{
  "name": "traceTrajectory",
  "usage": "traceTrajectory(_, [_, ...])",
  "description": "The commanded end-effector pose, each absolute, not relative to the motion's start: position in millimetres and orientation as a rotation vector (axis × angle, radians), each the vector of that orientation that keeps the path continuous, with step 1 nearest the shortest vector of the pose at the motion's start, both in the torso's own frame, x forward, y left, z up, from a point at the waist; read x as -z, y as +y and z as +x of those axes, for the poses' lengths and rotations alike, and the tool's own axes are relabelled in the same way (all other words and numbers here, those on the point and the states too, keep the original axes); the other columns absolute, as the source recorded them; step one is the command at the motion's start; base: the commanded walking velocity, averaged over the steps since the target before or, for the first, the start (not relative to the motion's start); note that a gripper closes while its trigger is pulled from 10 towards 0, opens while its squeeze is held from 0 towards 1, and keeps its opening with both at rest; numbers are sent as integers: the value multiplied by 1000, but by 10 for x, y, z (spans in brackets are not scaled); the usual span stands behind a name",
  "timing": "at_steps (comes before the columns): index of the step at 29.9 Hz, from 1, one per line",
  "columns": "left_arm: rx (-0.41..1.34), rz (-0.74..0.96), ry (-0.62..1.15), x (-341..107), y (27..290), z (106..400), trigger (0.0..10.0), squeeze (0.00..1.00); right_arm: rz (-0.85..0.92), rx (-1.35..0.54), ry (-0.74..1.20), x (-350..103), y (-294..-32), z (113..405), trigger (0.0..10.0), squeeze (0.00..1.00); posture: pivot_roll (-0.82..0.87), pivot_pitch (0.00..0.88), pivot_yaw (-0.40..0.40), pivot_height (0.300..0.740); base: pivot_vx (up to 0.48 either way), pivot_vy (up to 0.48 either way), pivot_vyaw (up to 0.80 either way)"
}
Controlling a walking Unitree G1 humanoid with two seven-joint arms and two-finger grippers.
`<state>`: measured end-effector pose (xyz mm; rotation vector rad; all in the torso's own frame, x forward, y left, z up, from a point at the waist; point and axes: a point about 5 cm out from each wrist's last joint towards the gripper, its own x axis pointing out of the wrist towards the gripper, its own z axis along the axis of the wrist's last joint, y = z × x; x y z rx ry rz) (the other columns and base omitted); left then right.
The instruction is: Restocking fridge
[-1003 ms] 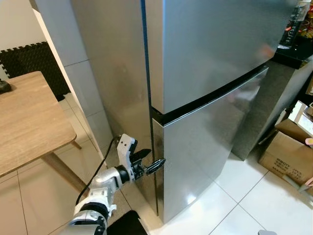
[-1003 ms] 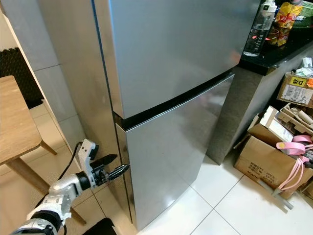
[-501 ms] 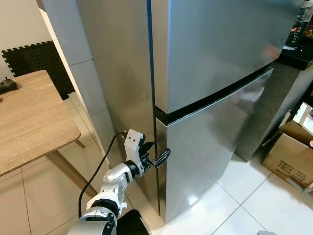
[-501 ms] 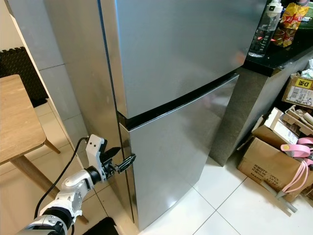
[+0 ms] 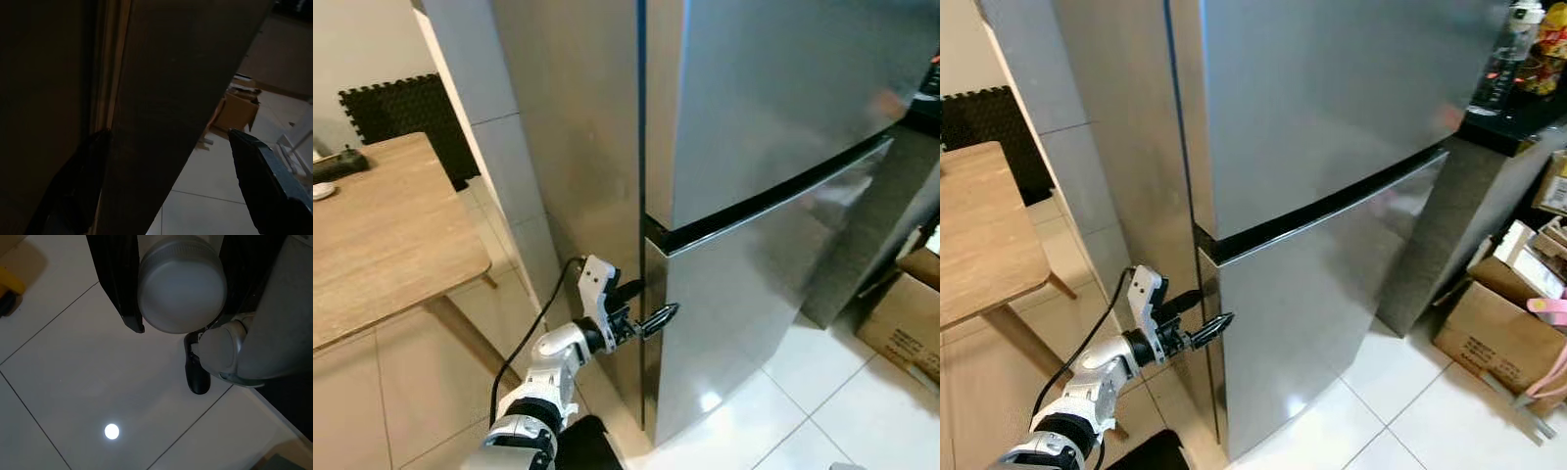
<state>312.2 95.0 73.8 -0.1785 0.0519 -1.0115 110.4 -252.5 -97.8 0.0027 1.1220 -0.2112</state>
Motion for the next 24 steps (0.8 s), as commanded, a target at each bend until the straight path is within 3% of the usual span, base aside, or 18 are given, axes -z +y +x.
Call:
traceTrajectory(1, [1212,-186,102,-641,631,2940,10000,0,11,221,1119,982,-2513,1102,10000,0,-51,0,12,740,0,0,0])
traceTrajectory(24, [1358,-210,99,-651,445,2775,10000,0,12,224,1118,981,-2516,1103,10000,0,-53,0,17,740,0,0,0])
